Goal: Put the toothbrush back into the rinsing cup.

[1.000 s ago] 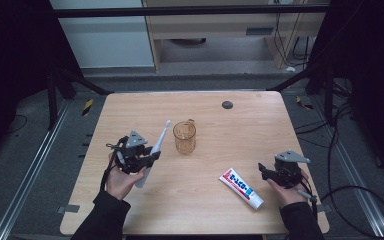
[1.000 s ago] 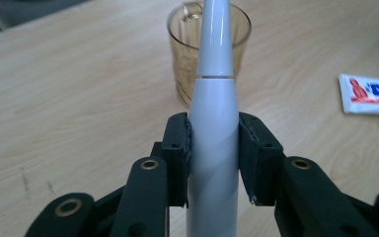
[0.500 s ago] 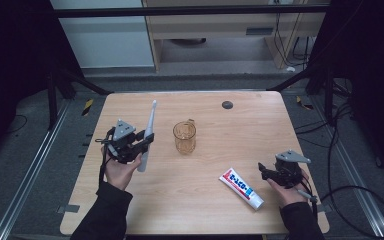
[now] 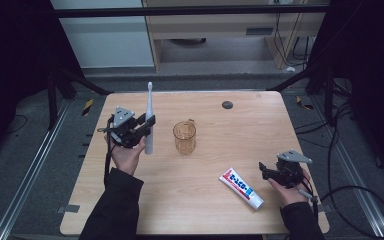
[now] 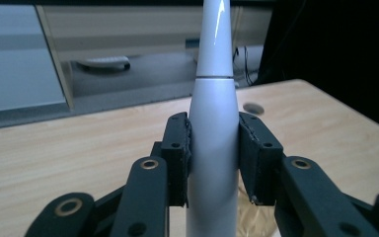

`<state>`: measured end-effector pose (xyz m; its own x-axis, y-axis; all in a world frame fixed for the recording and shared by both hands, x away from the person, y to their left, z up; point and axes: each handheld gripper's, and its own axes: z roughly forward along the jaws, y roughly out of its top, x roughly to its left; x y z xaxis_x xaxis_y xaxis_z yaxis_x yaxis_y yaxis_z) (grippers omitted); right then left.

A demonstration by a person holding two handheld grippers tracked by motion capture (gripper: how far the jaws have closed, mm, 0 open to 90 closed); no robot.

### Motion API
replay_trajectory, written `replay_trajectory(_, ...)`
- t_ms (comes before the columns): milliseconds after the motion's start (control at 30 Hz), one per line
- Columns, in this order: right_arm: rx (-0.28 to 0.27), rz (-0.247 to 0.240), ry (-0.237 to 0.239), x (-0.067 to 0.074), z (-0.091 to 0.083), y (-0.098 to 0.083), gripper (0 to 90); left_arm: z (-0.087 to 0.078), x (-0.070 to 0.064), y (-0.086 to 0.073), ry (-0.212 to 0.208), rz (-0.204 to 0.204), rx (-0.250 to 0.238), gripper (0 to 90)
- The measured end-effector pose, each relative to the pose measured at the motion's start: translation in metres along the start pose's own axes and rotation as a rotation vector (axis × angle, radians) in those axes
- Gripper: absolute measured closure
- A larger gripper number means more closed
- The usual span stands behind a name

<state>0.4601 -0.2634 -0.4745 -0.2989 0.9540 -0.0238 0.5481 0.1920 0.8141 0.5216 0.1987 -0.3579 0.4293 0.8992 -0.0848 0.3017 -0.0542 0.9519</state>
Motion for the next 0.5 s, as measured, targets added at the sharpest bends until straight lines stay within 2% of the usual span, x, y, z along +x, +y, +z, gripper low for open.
replay_trajectory(267,-0.005,-0.001,0.002,0.001,0.0,0.0,24.8,0.014,-0.001,0.012,0.02,-0.024,-0.045,66.8)
replay_trajectory(500,-0.004,0.0,0.005,0.0,0.0,0.0,24.8,0.028,-0.007,0.021,0.028,-0.015,-0.071,66.8)
